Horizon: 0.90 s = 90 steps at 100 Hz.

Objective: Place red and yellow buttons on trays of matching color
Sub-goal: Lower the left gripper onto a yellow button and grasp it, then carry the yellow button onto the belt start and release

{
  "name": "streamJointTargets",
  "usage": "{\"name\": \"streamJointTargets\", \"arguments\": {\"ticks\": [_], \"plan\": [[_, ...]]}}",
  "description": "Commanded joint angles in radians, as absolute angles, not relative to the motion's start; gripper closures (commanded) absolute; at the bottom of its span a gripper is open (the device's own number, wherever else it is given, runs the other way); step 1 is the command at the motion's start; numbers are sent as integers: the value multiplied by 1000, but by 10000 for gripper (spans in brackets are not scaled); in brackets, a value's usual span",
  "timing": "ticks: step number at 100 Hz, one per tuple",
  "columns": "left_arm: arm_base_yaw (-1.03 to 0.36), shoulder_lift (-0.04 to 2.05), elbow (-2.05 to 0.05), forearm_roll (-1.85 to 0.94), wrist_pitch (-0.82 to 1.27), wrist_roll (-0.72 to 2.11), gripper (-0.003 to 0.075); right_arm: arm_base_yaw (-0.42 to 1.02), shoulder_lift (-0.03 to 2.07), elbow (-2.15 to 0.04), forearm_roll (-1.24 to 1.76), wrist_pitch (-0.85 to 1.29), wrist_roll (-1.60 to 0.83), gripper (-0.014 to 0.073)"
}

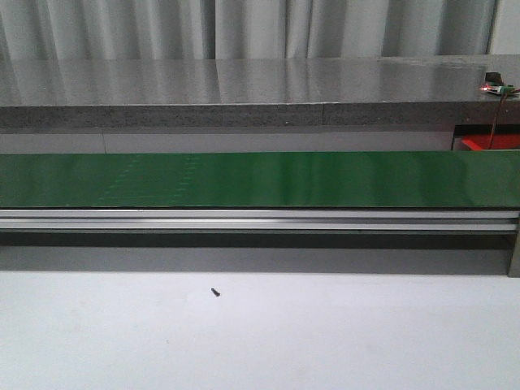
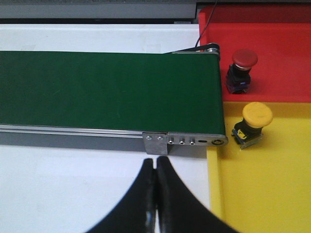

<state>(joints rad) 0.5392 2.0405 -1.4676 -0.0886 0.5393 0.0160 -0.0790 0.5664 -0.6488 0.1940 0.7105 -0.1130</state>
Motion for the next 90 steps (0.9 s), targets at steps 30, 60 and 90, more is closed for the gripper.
{"name": "streamJointTargets", "arguments": {"ticks": [30,60,90], "plan": [[541,1938,-1502,-57,566,17,563,-76,566,-675,205,640,-120,662],[538,1761,-1499,-41,613,17,563,-76,566,-675,205,640,-120,662],[441,1601,-1416,-59,613,19,563,-76,566,-675,205,640,-120,662]]}}
